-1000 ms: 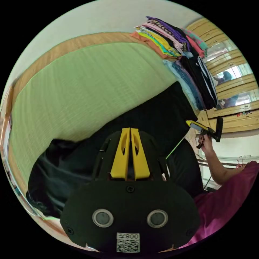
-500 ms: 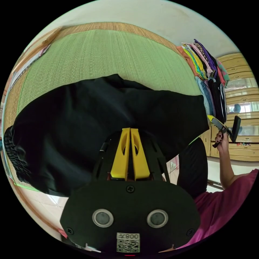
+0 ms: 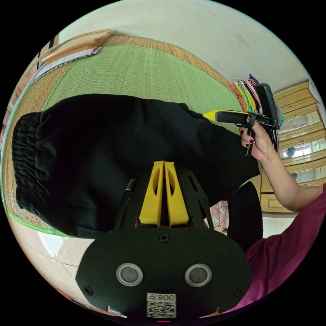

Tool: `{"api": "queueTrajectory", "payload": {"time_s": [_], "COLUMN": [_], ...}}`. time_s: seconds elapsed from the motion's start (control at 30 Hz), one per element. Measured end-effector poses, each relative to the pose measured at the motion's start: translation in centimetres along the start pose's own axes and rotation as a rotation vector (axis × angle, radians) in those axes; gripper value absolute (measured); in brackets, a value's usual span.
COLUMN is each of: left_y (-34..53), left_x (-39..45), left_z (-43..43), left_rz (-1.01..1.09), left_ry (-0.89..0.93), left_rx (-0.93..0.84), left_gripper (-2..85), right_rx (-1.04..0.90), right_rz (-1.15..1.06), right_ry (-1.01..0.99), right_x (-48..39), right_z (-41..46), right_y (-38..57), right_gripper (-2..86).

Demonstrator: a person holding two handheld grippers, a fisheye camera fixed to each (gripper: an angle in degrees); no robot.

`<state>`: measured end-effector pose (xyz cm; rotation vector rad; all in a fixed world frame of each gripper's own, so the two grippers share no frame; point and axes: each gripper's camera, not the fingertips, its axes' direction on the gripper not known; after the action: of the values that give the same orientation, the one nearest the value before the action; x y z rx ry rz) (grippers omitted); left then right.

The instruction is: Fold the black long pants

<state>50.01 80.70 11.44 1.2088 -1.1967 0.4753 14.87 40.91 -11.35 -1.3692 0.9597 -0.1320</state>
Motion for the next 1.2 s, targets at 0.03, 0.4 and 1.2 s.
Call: {"api": "queueTrajectory", "payload": {"time_s": [0.03,0.4,1.2], "left_y": [0.2,3.1,1.4], "left_x": [-0.6,-8.3,-12.4], "left_z": [0.0,0.0,1.8], "left_rz": [0.002,0.045,0.074], "left_ry": [0.007,0.055,0.070], "left_rx": [0.004,0.053,0.094], "left_gripper": [0.1,0.2,1.6], "right_rx": [-0.024,-0.053,-0.127], "right_rz": [0.008,0.029,-0.081], "right_ry": [-0.003,0.035,-0.016], "right_x": [0.1,-0.4,-1.8], "right_z": [0.2,-4.0,-15.3], "right_y": [-1.4,-9.4,-21.1], "right_gripper": [4.7,5.1,0.1]}}
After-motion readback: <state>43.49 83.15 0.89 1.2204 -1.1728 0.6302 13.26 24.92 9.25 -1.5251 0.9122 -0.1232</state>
